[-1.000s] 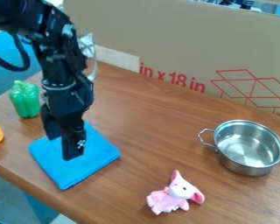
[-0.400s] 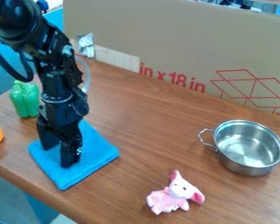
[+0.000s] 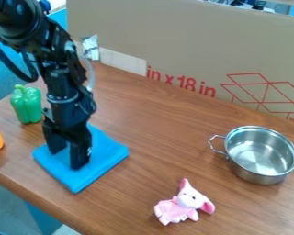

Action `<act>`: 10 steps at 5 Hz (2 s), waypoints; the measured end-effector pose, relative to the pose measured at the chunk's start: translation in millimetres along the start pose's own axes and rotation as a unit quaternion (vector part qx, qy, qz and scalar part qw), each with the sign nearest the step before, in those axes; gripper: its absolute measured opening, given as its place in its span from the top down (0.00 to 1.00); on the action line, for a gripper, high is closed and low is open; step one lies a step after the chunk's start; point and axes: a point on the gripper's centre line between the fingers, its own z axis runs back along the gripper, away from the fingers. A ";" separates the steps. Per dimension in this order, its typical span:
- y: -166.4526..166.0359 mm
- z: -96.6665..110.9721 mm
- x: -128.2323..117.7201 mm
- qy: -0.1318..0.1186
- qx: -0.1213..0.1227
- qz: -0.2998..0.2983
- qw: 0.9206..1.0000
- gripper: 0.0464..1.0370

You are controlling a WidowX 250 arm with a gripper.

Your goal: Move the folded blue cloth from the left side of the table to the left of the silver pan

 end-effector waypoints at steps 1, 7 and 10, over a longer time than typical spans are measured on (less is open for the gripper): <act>-5.0 11.2 43.7 -0.036 -0.023 0.012 0.999 0.04; -34.7 62.5 74.6 -0.123 -0.040 0.175 0.976 0.04; -14.1 106.9 38.3 -0.016 0.059 0.242 0.968 0.04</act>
